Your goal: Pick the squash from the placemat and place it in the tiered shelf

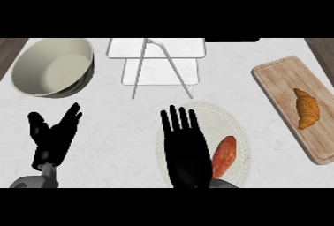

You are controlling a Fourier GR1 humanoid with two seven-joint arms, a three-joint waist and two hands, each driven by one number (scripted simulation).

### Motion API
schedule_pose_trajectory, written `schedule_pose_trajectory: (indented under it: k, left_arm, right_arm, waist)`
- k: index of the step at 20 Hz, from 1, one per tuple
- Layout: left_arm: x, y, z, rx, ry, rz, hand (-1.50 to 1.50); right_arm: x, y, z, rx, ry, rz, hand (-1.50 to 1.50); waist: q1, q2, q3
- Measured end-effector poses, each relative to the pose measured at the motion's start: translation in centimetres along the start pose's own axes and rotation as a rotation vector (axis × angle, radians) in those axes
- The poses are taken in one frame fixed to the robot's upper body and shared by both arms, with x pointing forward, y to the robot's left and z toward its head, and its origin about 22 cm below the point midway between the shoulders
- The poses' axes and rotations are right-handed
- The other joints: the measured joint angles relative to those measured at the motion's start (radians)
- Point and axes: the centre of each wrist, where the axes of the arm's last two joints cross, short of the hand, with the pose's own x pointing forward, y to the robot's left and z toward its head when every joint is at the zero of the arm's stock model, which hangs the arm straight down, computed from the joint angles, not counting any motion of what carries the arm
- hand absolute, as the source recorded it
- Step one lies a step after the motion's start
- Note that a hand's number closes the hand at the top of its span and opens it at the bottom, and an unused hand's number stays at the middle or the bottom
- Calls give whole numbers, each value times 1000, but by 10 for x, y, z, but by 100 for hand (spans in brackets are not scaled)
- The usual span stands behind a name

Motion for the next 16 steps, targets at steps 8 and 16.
schedule_pose_trajectory:
  k: [8, 16]
  left_arm:
    - [-5, 5, 0, -8, -18, -3, 0]
    - [-4, 3, -3, -7, -9, -5, 0]
  right_arm:
    - [-2, 21, 0, -16, 56, 52, -150]
    - [-4, 36, -13, -28, 116, 96, -150]
  waist:
    - [0, -1, 2]
    - [1, 0, 3]
